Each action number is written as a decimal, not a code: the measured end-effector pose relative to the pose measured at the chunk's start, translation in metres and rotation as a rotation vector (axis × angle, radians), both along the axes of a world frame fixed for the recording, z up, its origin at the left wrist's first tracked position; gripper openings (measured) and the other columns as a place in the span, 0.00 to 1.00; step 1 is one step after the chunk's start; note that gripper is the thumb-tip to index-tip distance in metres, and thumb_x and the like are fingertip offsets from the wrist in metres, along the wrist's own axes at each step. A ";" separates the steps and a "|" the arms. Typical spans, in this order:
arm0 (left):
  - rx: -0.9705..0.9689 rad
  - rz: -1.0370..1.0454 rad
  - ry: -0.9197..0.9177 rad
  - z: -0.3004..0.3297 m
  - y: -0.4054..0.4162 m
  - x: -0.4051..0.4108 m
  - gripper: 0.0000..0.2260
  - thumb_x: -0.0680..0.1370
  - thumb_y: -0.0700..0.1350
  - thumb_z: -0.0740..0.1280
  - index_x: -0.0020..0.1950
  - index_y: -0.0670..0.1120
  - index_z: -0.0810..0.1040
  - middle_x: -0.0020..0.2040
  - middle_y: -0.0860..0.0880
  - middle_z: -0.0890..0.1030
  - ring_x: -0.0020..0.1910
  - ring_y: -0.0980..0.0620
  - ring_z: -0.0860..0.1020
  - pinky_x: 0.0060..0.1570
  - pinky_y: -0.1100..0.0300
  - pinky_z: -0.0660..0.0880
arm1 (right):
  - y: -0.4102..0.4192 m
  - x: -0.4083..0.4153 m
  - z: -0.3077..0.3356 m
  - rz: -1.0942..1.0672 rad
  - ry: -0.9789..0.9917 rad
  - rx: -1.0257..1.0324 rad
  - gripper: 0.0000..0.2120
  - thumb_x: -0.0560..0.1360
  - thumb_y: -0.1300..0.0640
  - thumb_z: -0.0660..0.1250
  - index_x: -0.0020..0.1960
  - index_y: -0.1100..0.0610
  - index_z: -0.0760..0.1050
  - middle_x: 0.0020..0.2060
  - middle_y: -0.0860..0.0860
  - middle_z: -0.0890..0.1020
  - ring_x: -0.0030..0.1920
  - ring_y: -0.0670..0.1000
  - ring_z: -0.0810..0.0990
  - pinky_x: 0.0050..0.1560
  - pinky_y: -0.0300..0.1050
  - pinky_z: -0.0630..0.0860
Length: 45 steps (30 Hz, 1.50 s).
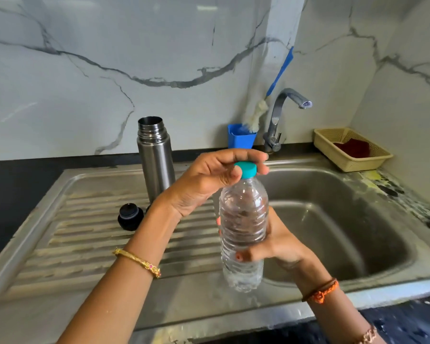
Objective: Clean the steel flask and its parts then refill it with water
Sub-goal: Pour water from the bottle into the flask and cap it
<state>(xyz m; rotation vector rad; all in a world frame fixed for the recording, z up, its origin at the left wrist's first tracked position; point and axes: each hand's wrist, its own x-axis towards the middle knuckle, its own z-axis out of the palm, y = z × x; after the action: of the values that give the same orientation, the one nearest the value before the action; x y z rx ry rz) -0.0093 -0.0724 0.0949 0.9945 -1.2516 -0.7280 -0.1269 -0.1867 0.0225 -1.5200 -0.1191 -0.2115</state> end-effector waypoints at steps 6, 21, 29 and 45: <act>-0.051 0.120 0.049 -0.013 -0.012 -0.015 0.12 0.69 0.53 0.70 0.50 0.52 0.83 0.46 0.54 0.84 0.51 0.57 0.80 0.52 0.66 0.73 | -0.015 -0.002 -0.006 -0.164 -0.004 -0.087 0.25 0.51 0.61 0.75 0.47 0.63 0.76 0.37 0.50 0.81 0.38 0.49 0.79 0.41 0.44 0.78; -0.008 0.751 0.180 -0.023 -0.030 -0.044 0.09 0.68 0.35 0.70 0.44 0.46 0.82 0.39 0.55 0.84 0.43 0.60 0.81 0.42 0.70 0.75 | 0.007 0.004 -0.018 -0.686 0.067 -0.254 0.28 0.48 0.54 0.74 0.48 0.53 0.76 0.38 0.50 0.83 0.38 0.50 0.81 0.42 0.53 0.79; 0.045 0.195 0.025 0.004 -0.011 -0.017 0.13 0.65 0.50 0.73 0.49 0.49 0.84 0.46 0.50 0.84 0.49 0.54 0.81 0.50 0.64 0.76 | -0.014 -0.010 0.016 0.165 0.113 -0.002 0.22 0.54 0.72 0.72 0.47 0.61 0.78 0.40 0.58 0.79 0.42 0.55 0.78 0.46 0.50 0.76; 0.040 0.548 0.049 0.008 -0.016 -0.025 0.08 0.68 0.43 0.69 0.47 0.45 0.82 0.44 0.54 0.84 0.48 0.58 0.81 0.49 0.67 0.76 | -0.008 0.008 0.006 -0.305 0.075 -0.148 0.29 0.46 0.57 0.75 0.46 0.62 0.77 0.35 0.49 0.83 0.36 0.47 0.80 0.39 0.43 0.79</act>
<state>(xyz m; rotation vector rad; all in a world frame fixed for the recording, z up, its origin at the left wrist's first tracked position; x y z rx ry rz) -0.0339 -0.0885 0.1025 1.2729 -0.8627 -0.3462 -0.1189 -0.1949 0.0290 -1.6885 0.1617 -0.3958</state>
